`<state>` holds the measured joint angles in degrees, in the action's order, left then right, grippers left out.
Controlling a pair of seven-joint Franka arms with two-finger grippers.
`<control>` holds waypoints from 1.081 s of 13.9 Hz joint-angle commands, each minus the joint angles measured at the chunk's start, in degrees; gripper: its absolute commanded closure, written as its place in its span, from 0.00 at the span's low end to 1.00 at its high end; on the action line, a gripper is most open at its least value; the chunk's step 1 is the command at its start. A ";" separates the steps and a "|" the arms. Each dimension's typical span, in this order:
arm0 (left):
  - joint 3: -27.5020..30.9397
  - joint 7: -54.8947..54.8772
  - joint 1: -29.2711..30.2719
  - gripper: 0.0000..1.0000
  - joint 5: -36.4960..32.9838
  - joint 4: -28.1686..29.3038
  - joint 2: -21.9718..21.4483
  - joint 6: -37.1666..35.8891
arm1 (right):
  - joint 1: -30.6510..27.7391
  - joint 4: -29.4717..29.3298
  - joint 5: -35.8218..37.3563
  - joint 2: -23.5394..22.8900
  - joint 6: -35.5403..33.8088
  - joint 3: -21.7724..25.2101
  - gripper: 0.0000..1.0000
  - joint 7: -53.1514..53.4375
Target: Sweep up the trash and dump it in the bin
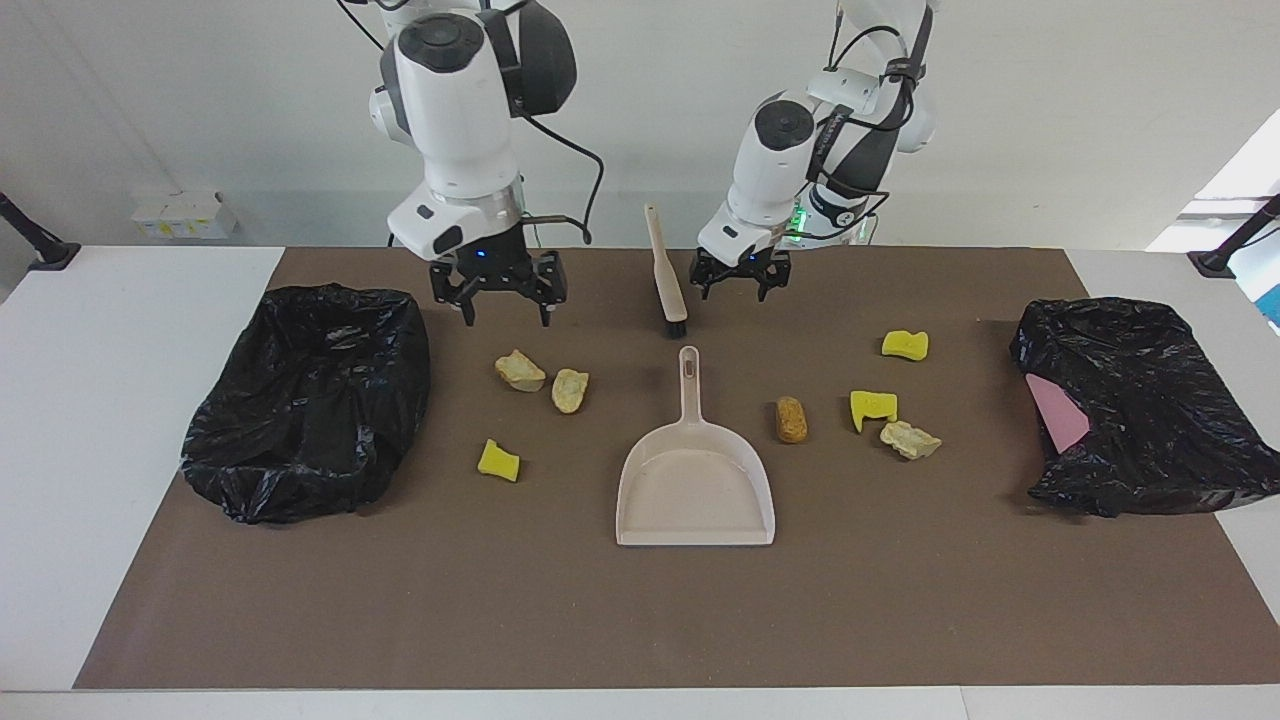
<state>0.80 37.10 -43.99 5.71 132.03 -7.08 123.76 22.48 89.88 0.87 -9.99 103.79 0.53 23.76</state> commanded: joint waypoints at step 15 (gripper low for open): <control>-0.45 23.63 -24.56 0.13 0.62 16.33 -3.03 18.36 | 13.82 -1.73 -0.78 -18.66 21.63 -0.61 0.00 11.13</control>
<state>-0.29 59.55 -67.28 5.79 147.45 -8.96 141.17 36.49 88.69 0.80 -28.23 124.71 0.18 34.51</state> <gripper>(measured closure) 0.053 0.000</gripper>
